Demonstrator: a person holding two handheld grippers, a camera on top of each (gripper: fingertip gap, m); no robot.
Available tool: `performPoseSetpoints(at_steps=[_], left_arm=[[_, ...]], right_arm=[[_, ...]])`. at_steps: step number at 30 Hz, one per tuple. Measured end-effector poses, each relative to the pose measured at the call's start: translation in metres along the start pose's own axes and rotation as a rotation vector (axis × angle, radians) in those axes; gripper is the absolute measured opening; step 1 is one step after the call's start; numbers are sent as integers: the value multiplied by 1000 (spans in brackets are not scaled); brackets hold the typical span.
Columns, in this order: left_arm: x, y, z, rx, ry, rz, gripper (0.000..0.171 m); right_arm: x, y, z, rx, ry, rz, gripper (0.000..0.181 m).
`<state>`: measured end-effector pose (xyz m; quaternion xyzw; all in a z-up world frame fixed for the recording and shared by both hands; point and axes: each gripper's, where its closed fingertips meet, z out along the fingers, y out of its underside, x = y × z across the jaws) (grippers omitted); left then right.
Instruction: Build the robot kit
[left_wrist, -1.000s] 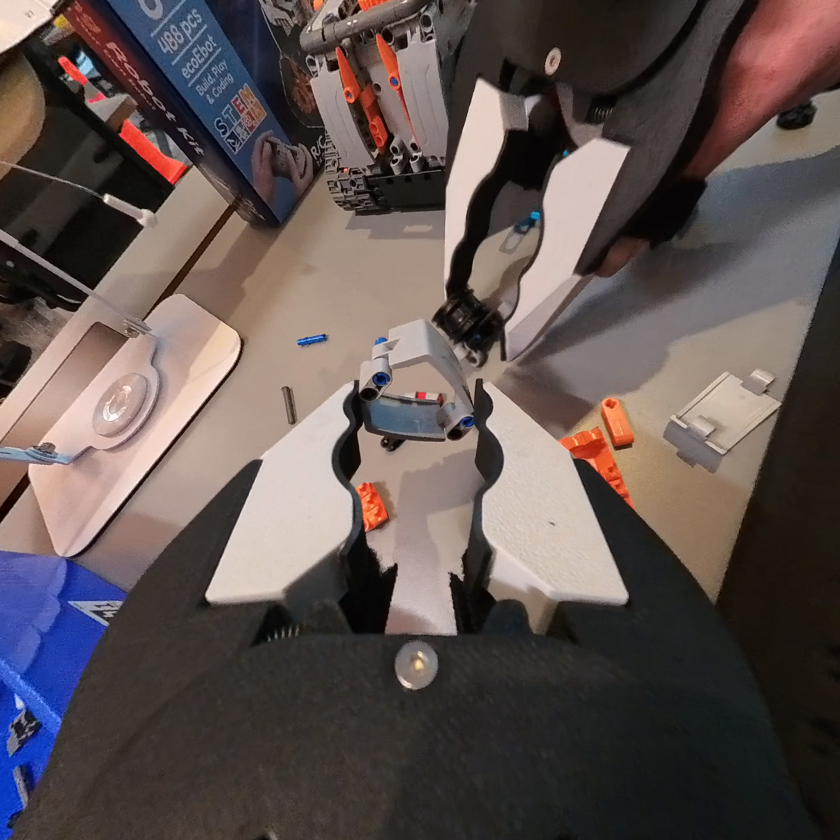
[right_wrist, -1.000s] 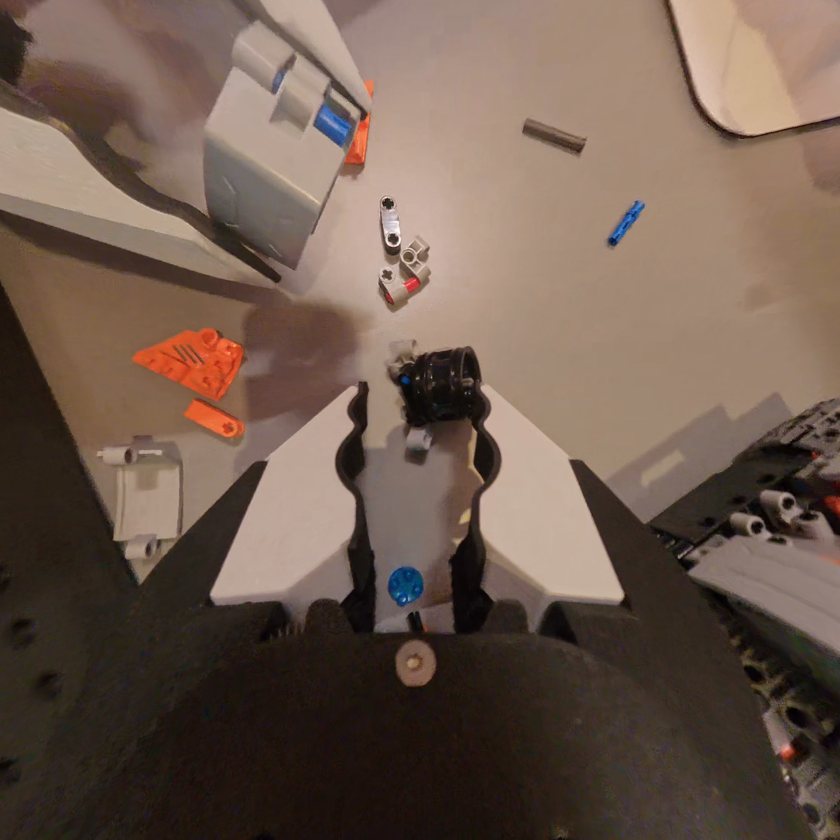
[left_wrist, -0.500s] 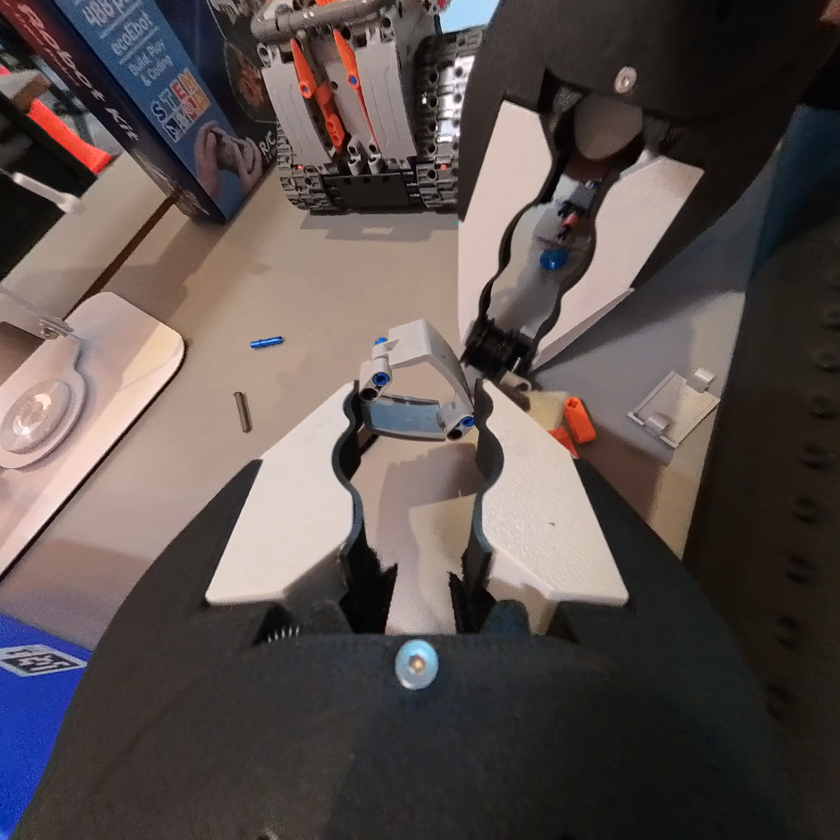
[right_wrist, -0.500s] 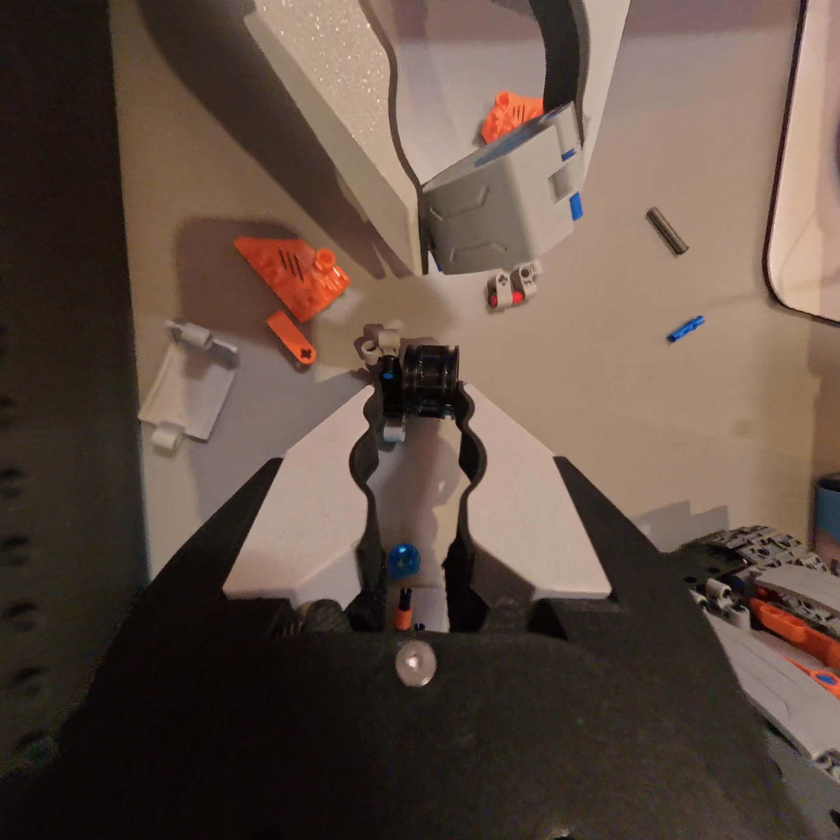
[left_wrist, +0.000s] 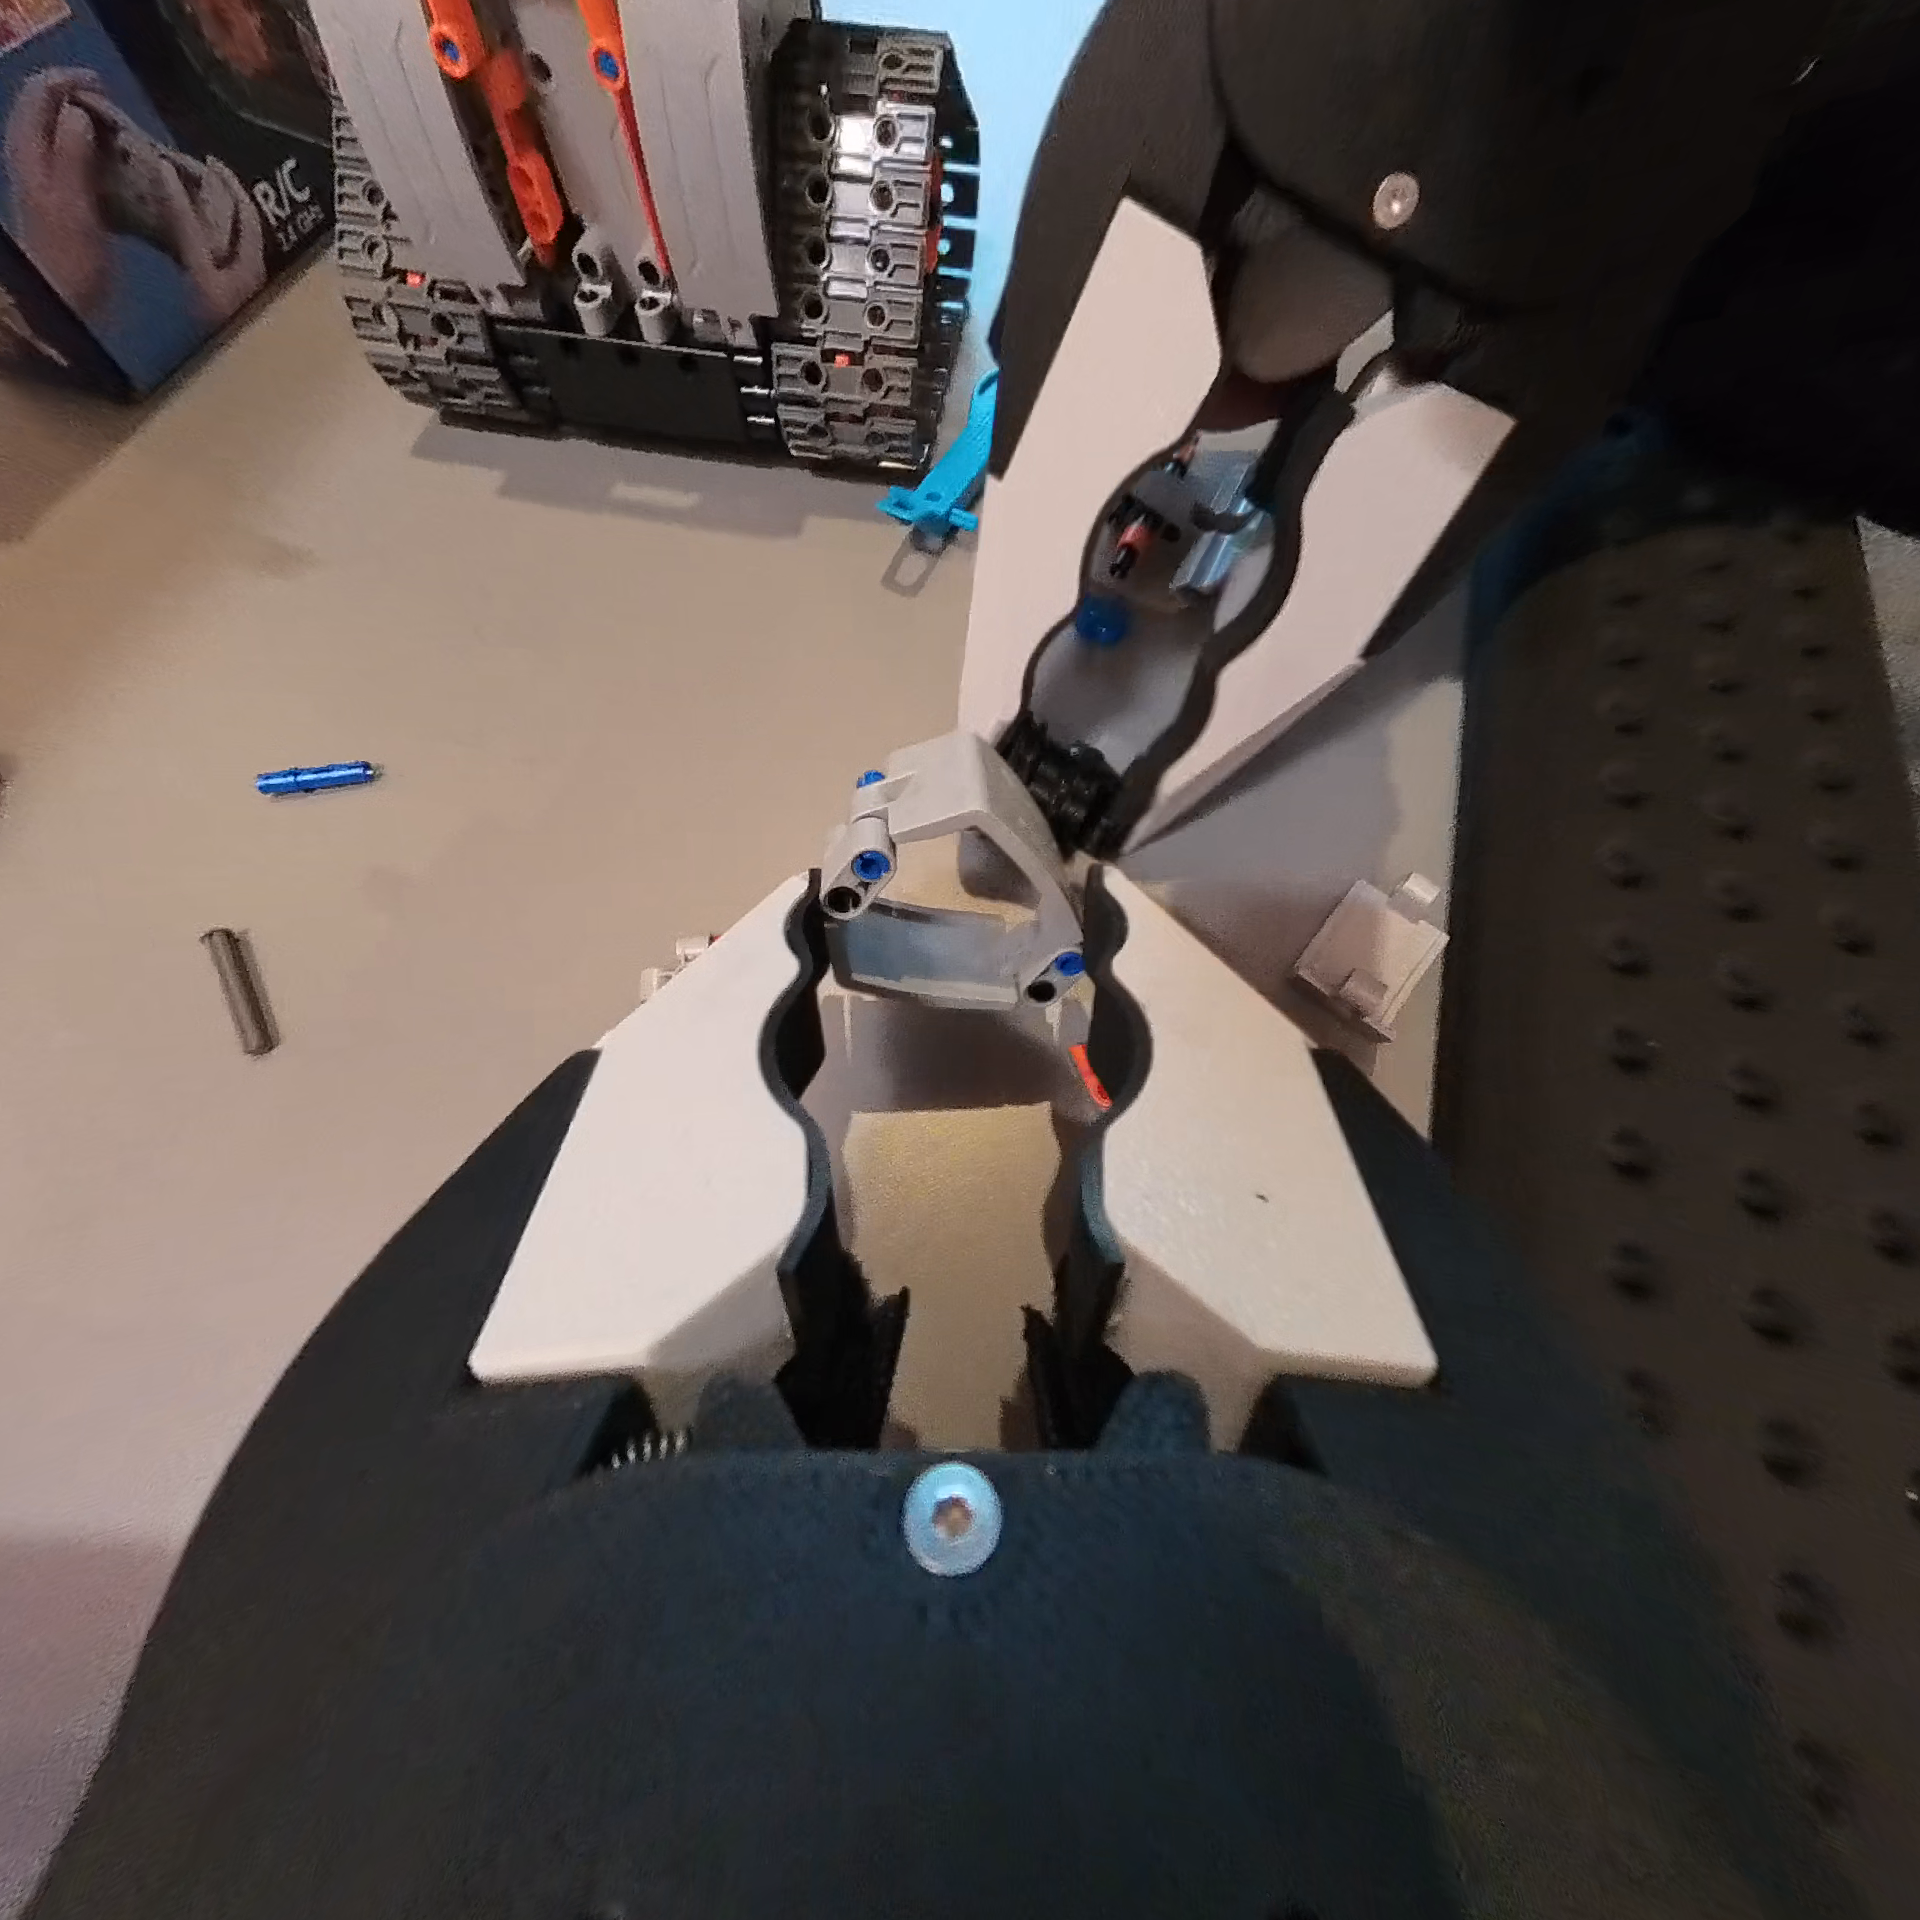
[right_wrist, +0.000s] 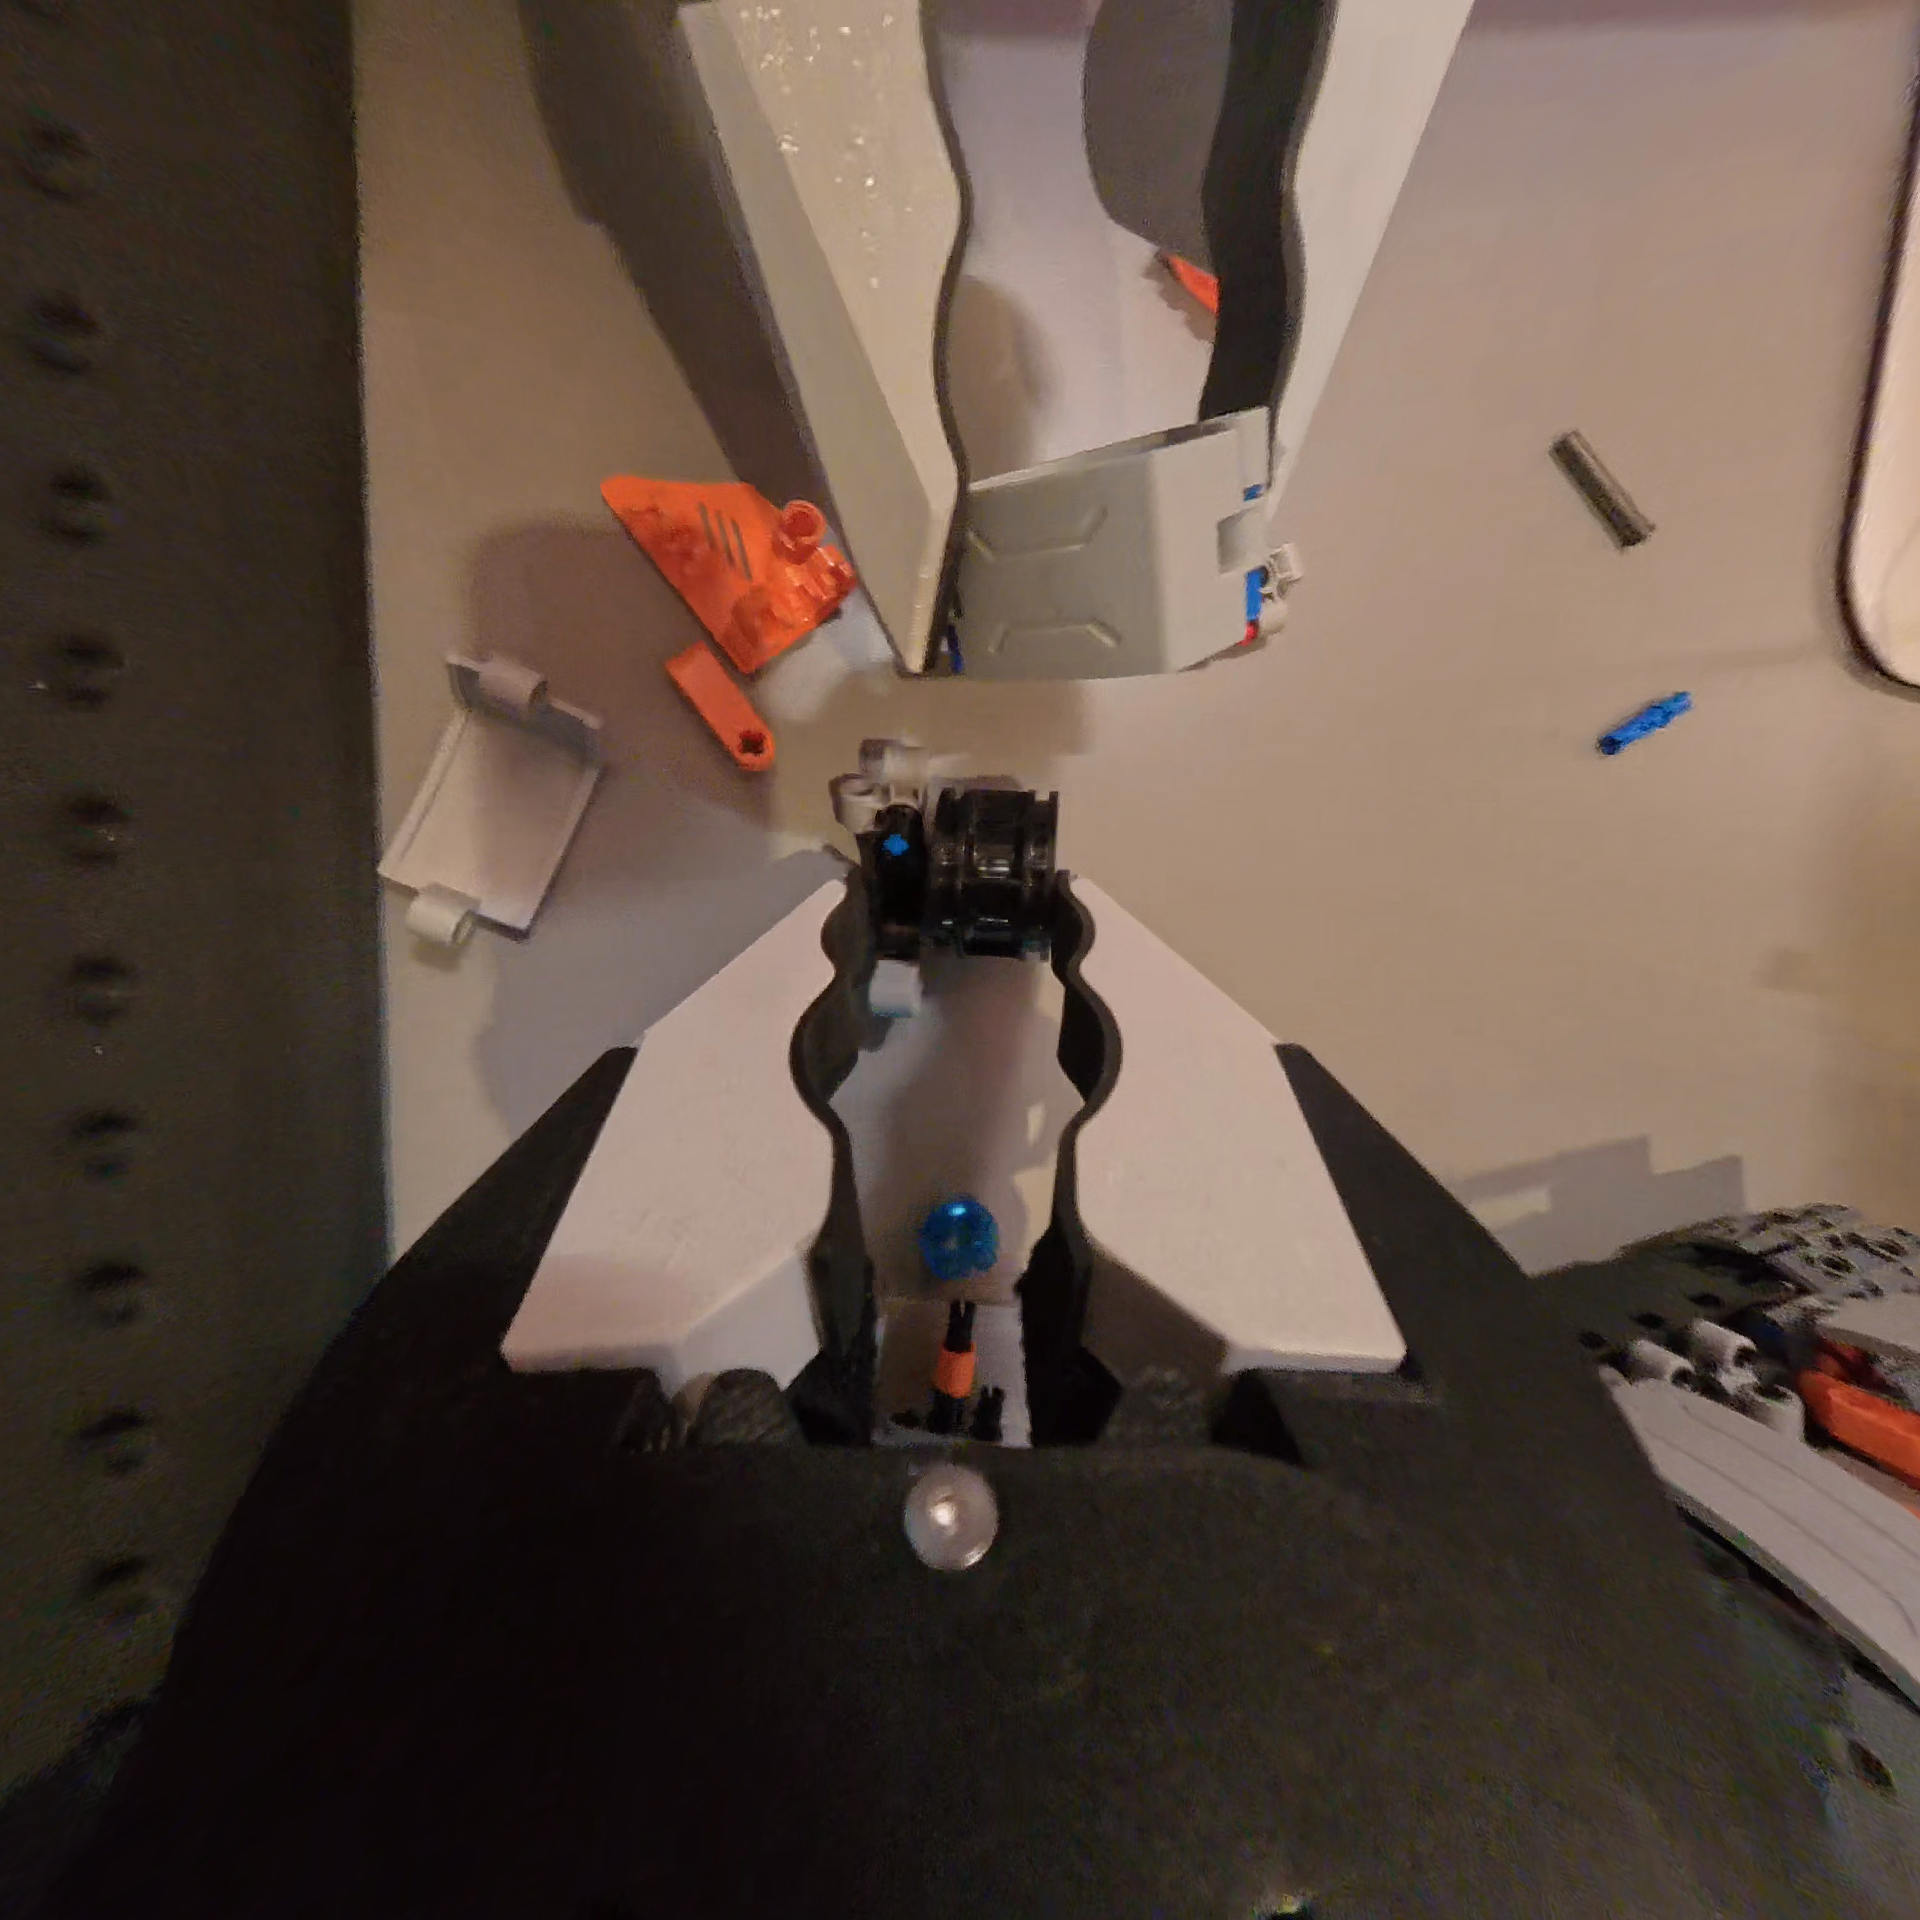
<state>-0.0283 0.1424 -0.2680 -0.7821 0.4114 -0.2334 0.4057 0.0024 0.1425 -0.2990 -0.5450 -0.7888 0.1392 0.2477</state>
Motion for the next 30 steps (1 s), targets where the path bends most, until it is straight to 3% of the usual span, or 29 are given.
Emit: performPoseSetpoints(at_steps=[3,6,12,15,21,27,30], left_arm=[[1,1,-1,9,15,-17,47],[-1,2,-3,16,11,-29,47],[1,3,-2,2,15,-42,46],[5,8,3,-33,31,-45,47],[18,13,14,-91,92,-29,47],[42,11,22,-115,202,30,47],[47,5,17,-70,245,34,47]], right_arm=[[1,-2,-3,32,-4,44,63],[9,2,-15,35,56,115,63],[-14,16,-24,14,4,316,35],[-19,13,-17,27,-7,381,32],[-11,14,-8,-5,7,349,8],[16,20,-12,-55,78,268,9],[24,25,-13,-74,90,267,14]])
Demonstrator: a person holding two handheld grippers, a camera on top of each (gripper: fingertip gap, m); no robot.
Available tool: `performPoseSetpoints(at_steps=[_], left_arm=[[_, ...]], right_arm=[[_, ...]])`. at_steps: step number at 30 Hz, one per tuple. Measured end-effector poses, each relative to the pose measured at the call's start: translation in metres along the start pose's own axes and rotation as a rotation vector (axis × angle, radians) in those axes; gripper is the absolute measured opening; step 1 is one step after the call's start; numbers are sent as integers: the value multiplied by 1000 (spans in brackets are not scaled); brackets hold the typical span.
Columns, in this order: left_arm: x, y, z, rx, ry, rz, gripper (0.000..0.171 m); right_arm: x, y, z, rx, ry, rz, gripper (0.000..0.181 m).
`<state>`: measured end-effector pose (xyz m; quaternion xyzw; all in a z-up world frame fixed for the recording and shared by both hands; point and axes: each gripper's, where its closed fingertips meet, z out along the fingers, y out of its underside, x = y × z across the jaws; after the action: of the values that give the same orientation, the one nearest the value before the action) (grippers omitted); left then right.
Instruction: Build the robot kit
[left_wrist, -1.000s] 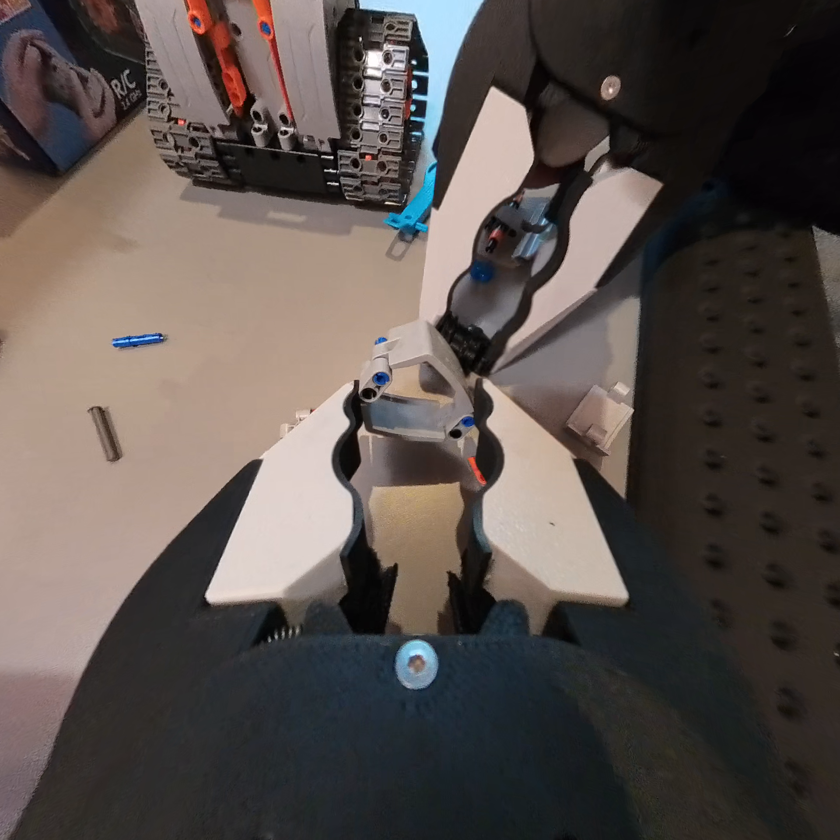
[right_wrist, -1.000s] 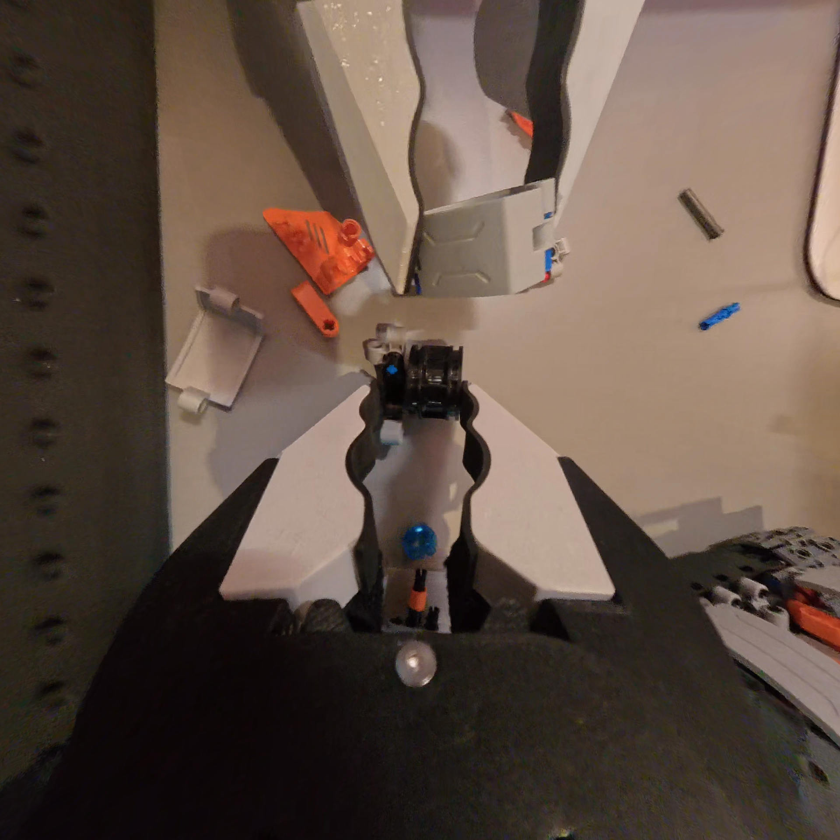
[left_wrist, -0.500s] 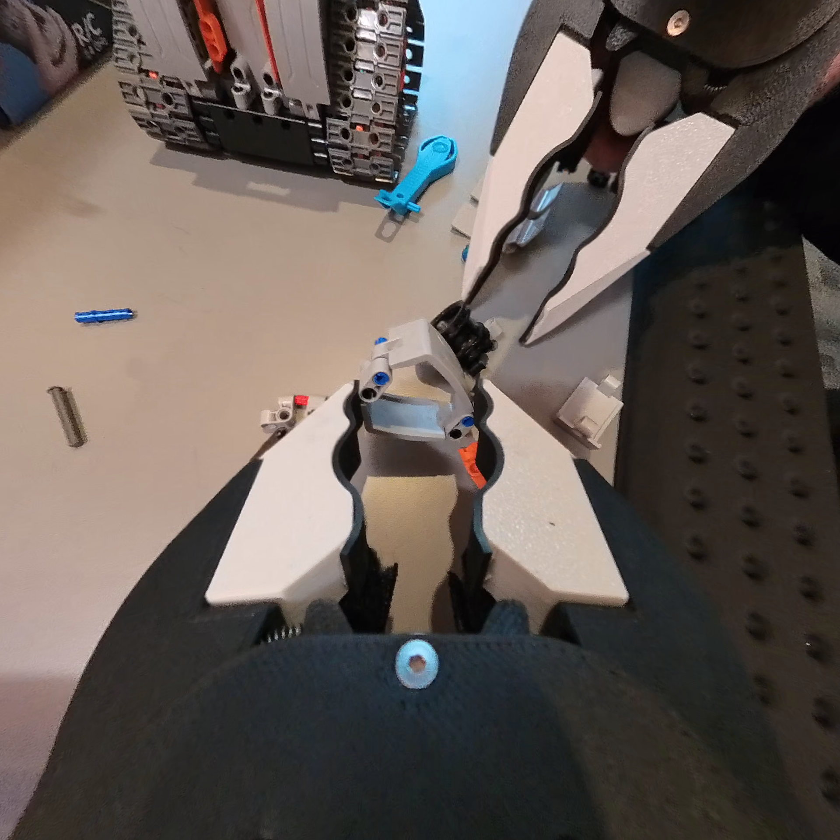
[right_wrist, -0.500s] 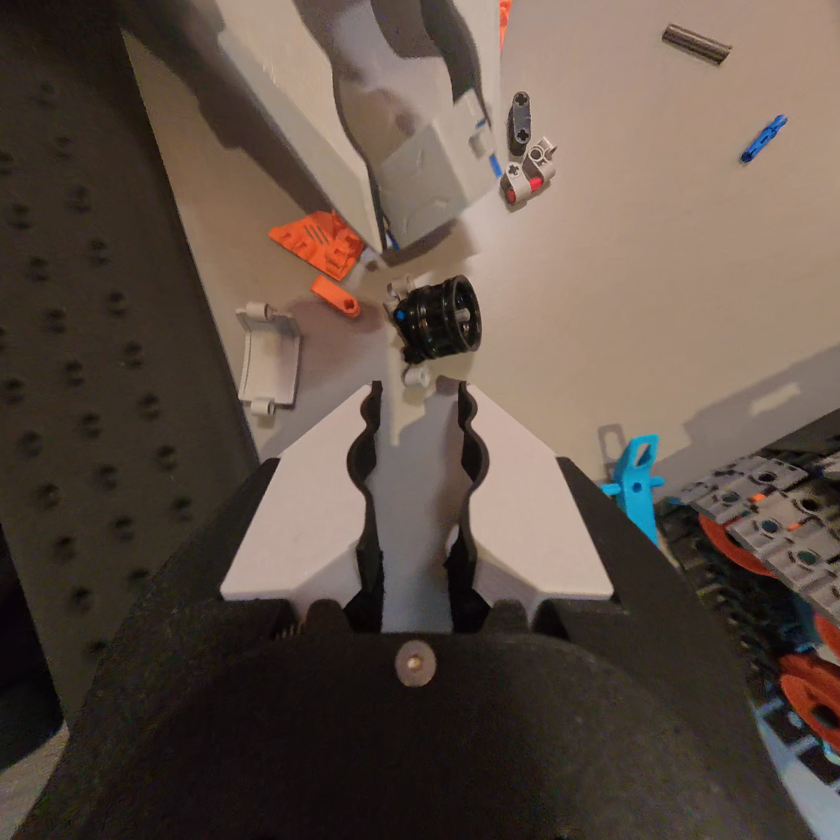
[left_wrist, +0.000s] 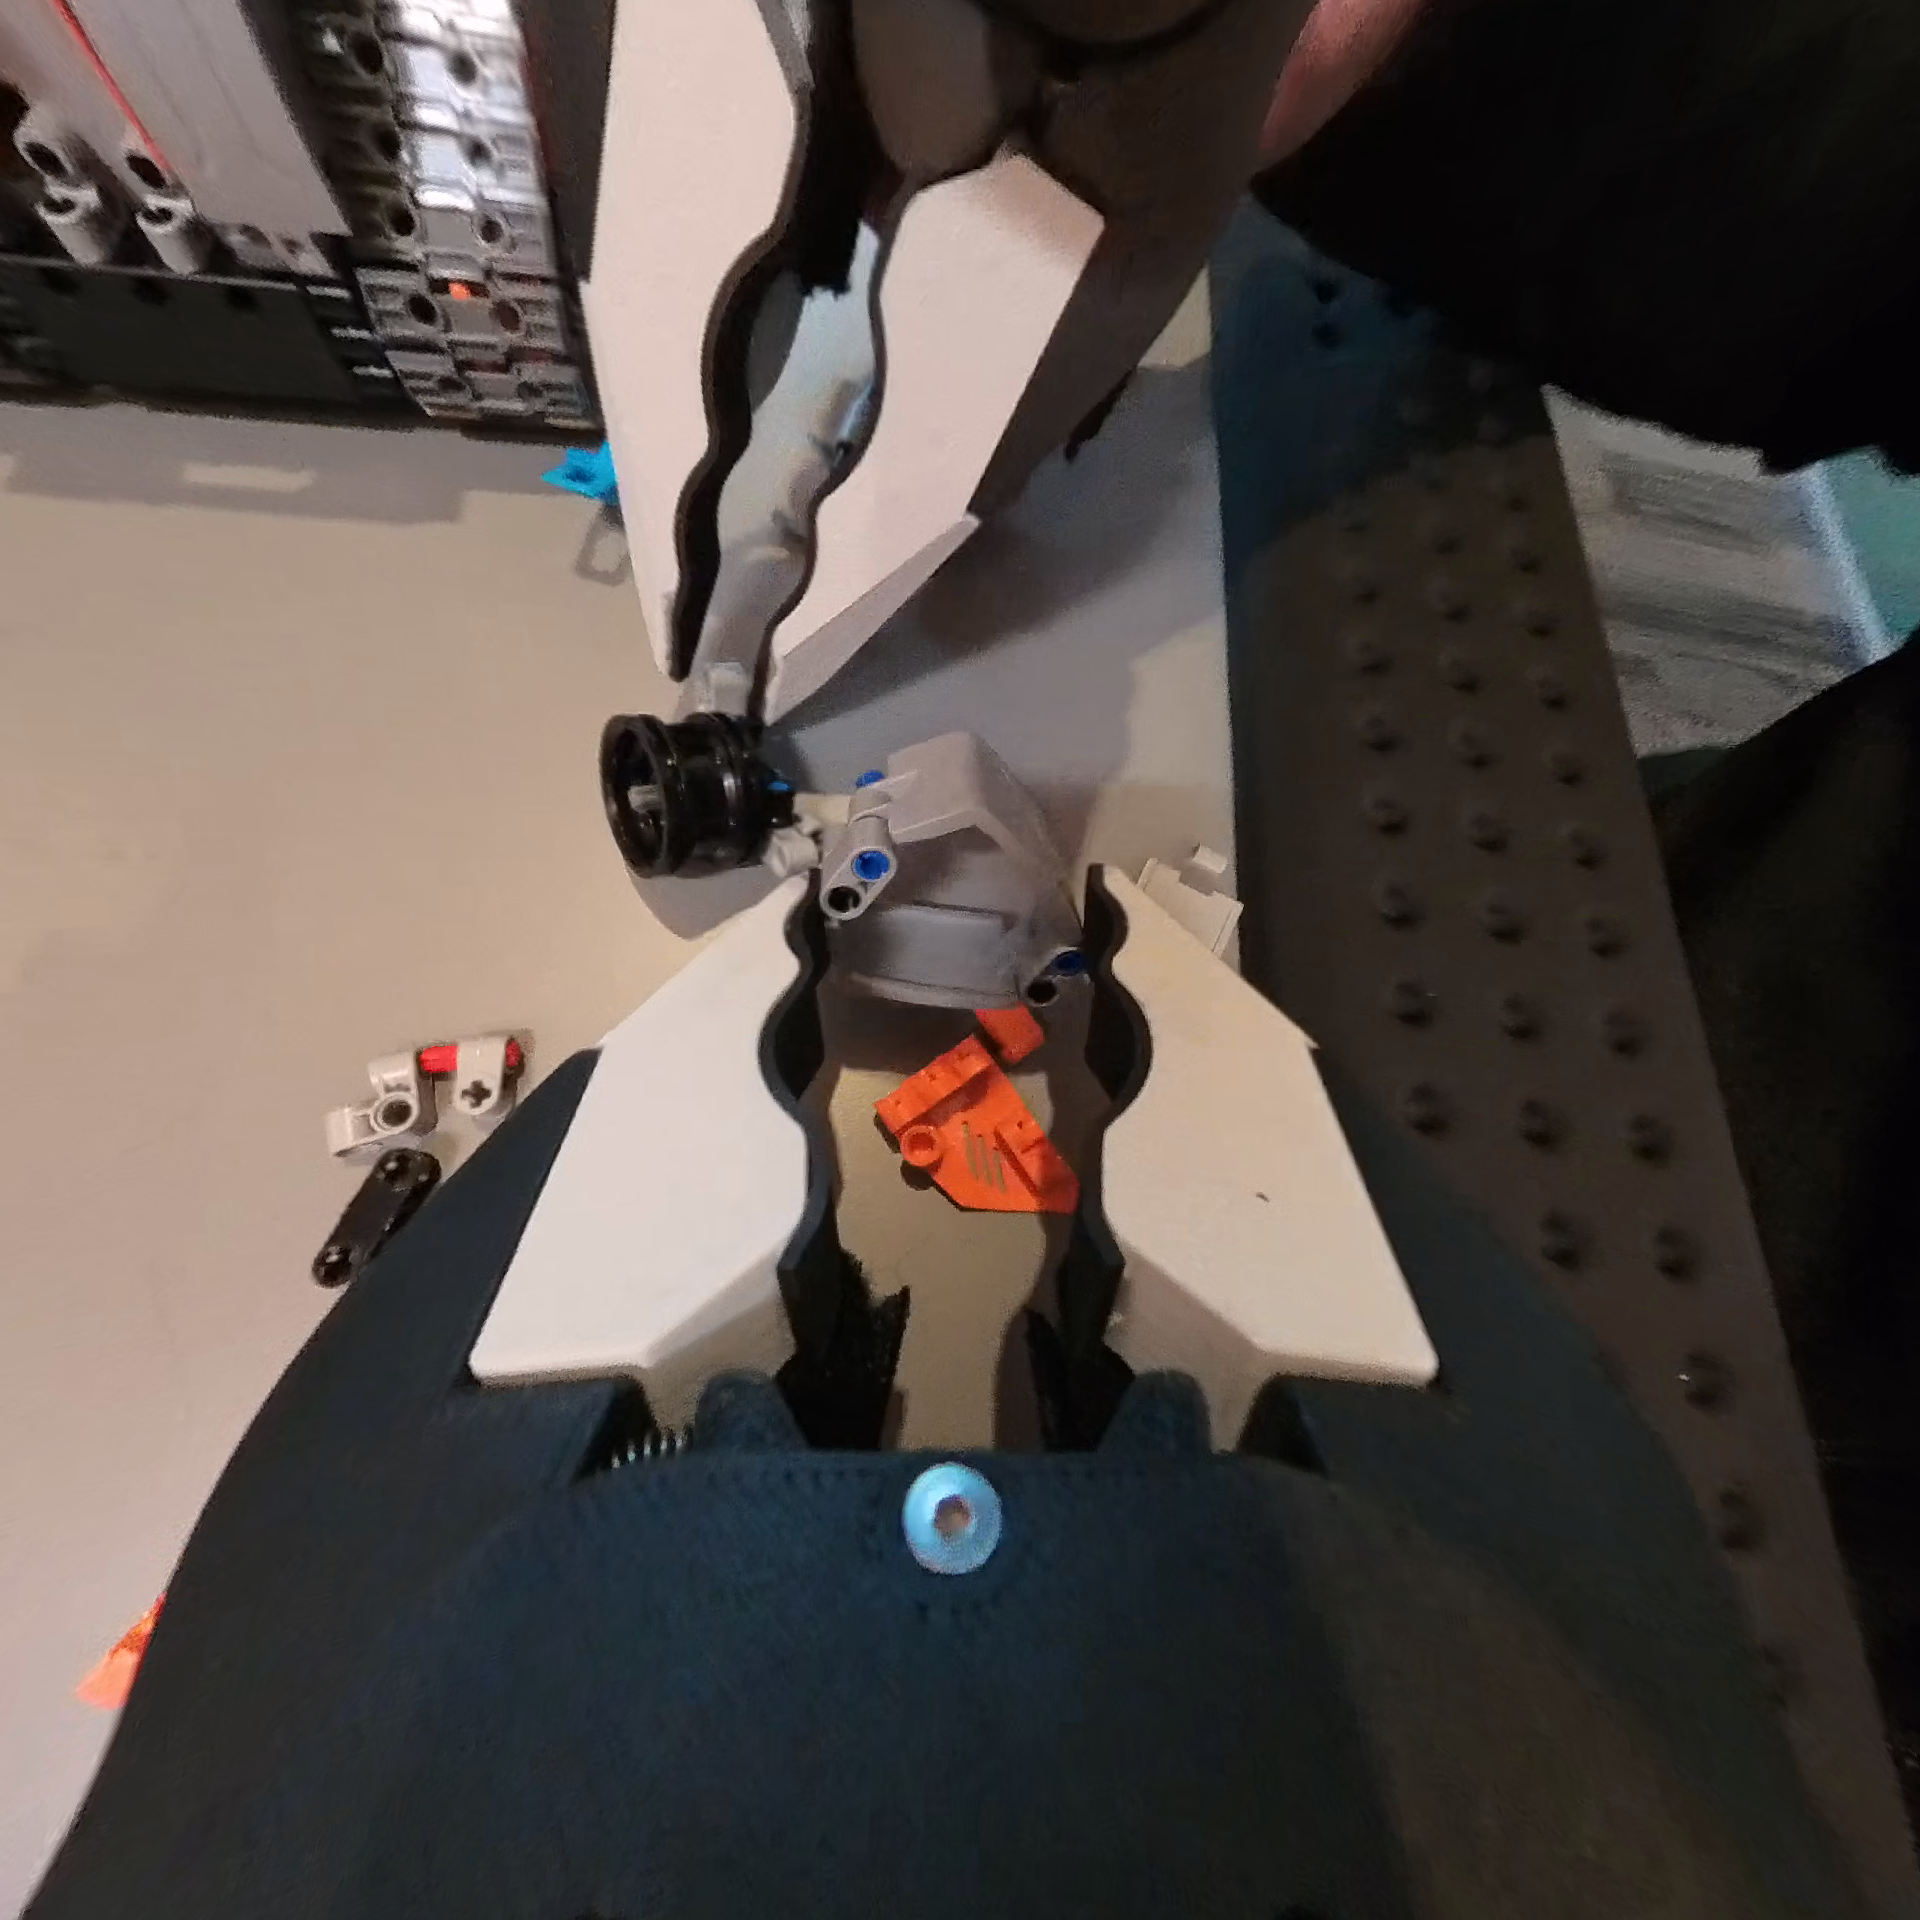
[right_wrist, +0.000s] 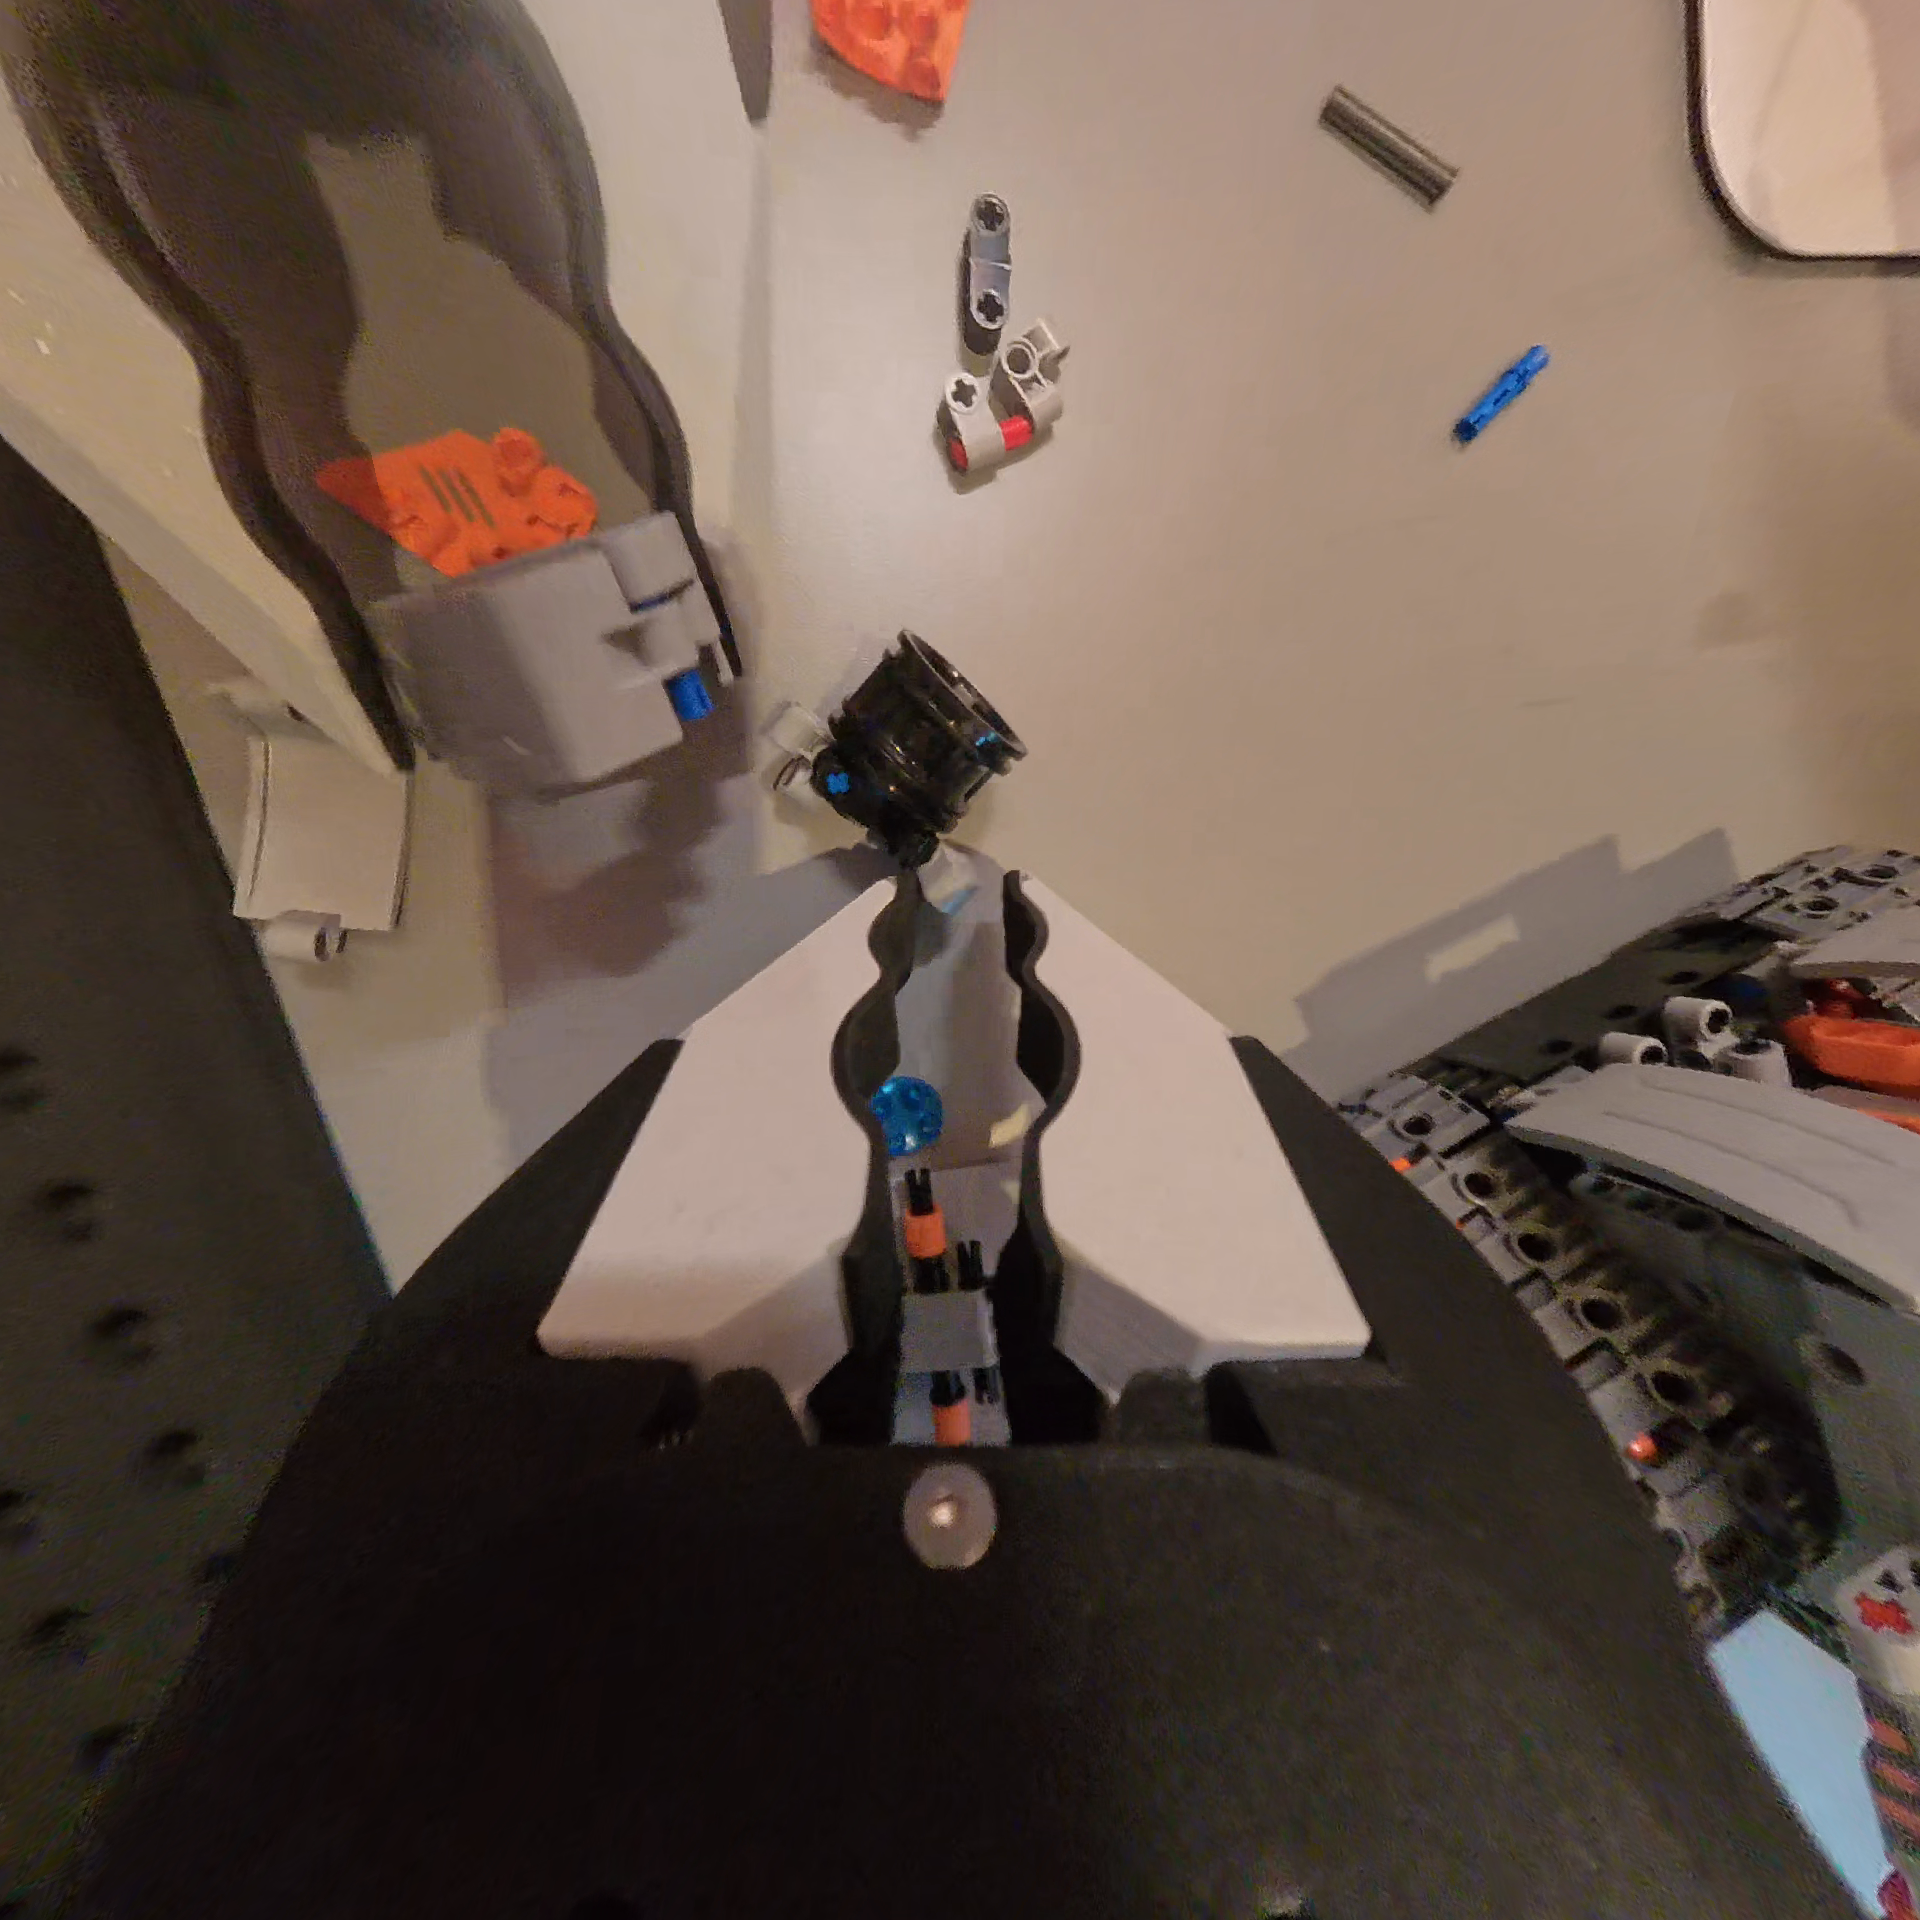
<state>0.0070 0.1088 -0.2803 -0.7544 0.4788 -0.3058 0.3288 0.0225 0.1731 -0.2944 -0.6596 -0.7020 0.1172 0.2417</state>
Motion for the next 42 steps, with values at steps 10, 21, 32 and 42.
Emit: performPoseSetpoints(at_steps=[10,21,32,42], left_arm=[[-21,-34,-36,304,39,-187,47],[-26,-36,-46,356,15,-204,46],[-5,-51,-75,542,222,-261,46],[7,-58,-84,602,305,-199,47]], right_arm=[[-7,-23,-2,151,-95,207,60],[-53,-40,18,123,-283,-191,44],[-46,-31,-9,141,-263,-10,59],[-48,-23,0,192,-299,33,64]])
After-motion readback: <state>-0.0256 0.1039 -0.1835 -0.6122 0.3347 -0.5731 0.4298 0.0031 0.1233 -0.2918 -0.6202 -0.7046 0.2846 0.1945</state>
